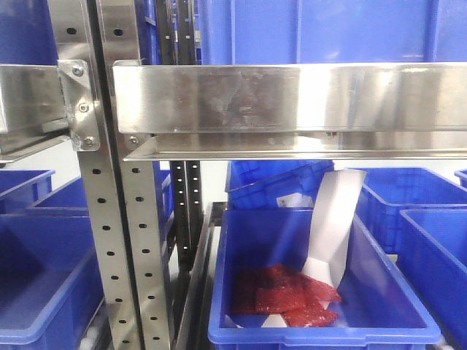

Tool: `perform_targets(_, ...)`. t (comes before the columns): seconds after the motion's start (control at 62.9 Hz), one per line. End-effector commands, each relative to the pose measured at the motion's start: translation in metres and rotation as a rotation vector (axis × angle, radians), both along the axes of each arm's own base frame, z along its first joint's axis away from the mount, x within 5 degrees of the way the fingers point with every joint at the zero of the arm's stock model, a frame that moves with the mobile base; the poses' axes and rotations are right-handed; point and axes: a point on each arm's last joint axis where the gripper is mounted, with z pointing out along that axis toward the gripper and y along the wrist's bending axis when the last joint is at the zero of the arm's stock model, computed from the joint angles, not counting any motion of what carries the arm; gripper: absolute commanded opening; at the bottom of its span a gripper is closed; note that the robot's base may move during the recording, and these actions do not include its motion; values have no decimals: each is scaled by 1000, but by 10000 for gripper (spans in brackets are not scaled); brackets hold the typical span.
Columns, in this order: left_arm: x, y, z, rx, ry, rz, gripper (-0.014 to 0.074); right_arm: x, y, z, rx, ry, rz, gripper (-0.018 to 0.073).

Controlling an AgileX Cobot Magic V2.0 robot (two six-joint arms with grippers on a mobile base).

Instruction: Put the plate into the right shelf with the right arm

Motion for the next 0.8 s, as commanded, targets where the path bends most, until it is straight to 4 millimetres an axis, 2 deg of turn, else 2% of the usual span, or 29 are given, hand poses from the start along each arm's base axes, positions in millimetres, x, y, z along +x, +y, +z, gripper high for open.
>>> perform_targets(0.0,-1,1,5,-18,-89,9,-128,-24,-3,2,-10,-180,-14,52)
perform_targets(0.175,-1,1,5,-18,-89,9,-128,-63,-6,-29,-4,-256,-15,52)
perform_targets(0.286,-1,1,5,-18,-89,9,-128,-75,-7,-42,-1,-288,-15,52)
perform_targets(0.525,-1,1,5,-18,-89,9,-128,-77,-7,-56,-3,-264,-14,52)
perform_targets(0.78,-1,1,5,-18,-89,9,-128,-77,-7,-57,-4,-258,-14,52)
